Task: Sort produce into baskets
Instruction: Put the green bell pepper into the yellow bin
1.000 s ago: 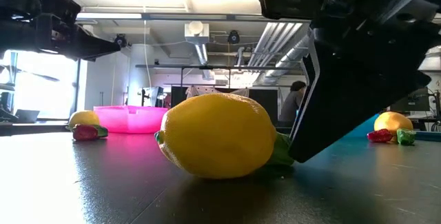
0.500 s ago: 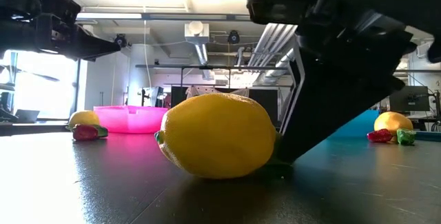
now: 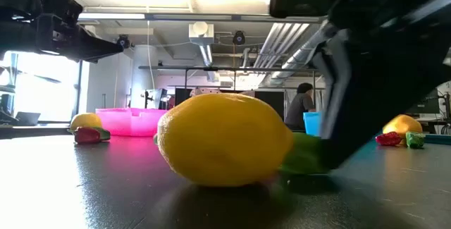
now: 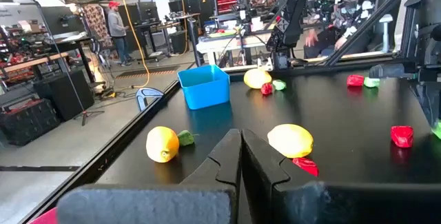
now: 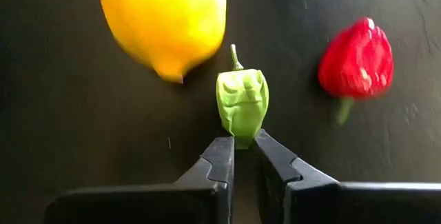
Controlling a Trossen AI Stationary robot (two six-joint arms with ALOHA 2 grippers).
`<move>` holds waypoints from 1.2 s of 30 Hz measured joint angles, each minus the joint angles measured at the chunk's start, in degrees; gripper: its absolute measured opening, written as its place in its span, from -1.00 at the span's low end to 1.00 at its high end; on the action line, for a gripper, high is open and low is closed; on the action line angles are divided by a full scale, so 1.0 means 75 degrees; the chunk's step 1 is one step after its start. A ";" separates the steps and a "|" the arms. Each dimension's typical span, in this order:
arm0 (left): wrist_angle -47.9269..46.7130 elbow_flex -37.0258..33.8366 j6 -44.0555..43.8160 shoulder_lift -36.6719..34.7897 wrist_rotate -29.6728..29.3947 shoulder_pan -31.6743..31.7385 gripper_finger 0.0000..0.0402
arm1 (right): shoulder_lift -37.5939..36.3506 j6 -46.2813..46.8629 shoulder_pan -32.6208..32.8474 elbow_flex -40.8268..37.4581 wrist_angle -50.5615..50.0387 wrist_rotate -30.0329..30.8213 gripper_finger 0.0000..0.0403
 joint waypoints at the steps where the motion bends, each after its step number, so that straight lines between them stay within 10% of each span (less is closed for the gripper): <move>1: 0.0000 0.0001 0.0003 0.0000 0.0000 -0.0001 -1.00 | 0.0000 -0.0020 -0.0001 0.0120 -0.0328 -0.0035 -0.89; 12: 0.0000 0.0001 0.0002 0.0000 0.0000 0.0000 -1.00 | -0.0007 -0.0966 -0.0267 0.1808 -0.3404 0.0267 -0.93; 36: -0.0019 0.0001 0.0002 0.0000 0.0000 0.0000 -1.00 | 0.0570 -0.4962 -0.1918 0.1988 0.2899 -0.1143 -0.93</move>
